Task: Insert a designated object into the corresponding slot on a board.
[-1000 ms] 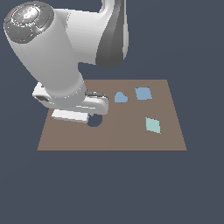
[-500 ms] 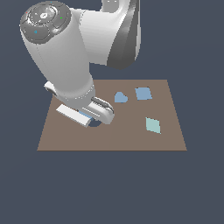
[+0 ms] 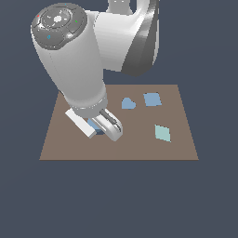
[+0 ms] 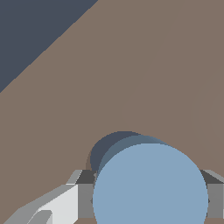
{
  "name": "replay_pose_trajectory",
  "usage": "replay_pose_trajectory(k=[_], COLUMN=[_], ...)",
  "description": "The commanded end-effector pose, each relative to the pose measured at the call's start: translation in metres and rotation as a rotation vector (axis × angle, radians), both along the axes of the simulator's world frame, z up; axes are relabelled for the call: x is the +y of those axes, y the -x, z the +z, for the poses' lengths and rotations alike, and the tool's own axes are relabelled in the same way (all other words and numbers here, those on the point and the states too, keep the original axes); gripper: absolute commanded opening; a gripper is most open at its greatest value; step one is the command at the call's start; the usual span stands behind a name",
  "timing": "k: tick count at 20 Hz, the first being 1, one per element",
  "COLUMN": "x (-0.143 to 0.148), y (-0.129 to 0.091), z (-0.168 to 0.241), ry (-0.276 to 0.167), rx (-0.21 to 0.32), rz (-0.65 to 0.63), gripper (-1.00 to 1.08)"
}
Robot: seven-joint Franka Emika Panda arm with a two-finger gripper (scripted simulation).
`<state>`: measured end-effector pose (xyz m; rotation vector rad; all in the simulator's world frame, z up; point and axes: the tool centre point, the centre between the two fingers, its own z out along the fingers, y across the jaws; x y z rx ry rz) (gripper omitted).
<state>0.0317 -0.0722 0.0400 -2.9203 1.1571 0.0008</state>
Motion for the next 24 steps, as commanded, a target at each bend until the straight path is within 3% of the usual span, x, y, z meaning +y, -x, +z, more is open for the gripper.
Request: replay_pose_trajectory(k=[1, 10, 22, 23, 24], x=[0.002, 0.007, 0.007, 0.007, 0.007], y=[-0.002, -0.007, -0.007, -0.007, -0.007], z=[0.001, 0.001, -0.009, -0.009, -0.009], ry=[0.0, 0.0, 0.001, 0.001, 0.001], rx=[0.0, 0.0, 0.001, 0.001, 0.001], rz=[-0.049, -0.143, -0.15, -0.15, -0.15], gripper=[-1.0, -1.0, -1.0, 1.0, 1.0])
